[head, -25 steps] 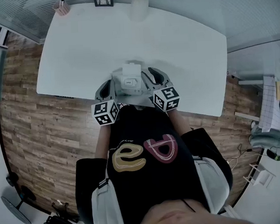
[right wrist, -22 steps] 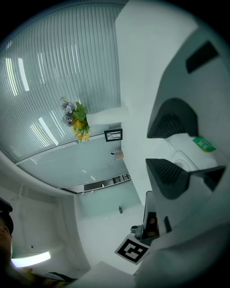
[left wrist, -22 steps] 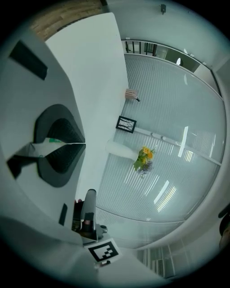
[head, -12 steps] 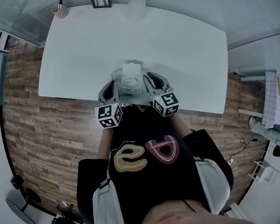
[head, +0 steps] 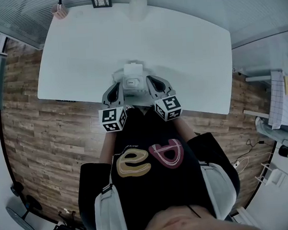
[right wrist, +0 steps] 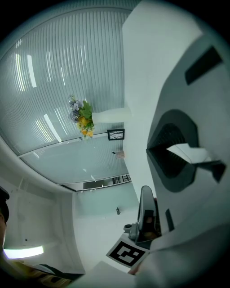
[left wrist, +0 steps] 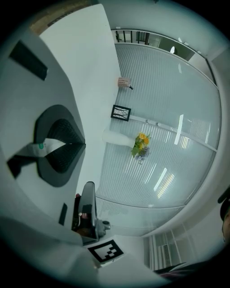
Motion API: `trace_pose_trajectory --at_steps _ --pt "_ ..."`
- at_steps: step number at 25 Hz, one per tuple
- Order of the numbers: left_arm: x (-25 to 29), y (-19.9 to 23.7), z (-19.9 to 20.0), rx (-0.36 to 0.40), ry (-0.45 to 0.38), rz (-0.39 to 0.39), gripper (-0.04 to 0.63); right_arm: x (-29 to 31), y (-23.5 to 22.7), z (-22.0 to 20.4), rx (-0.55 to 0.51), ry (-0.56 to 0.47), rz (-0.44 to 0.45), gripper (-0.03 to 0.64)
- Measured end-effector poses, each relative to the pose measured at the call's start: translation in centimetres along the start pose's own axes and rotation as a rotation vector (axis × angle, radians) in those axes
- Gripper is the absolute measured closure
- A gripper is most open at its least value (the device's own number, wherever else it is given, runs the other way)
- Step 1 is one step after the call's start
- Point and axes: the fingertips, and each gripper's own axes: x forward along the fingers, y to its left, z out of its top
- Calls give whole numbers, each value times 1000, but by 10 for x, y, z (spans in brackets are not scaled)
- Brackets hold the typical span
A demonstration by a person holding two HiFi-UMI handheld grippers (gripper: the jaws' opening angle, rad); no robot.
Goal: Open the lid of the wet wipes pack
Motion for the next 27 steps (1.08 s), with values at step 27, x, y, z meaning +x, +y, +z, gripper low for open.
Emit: trace_pose_trajectory --at_steps 27 --pt "10 -6 0 40 40 -5 578 11 -5 -1 -49 31 0 606"
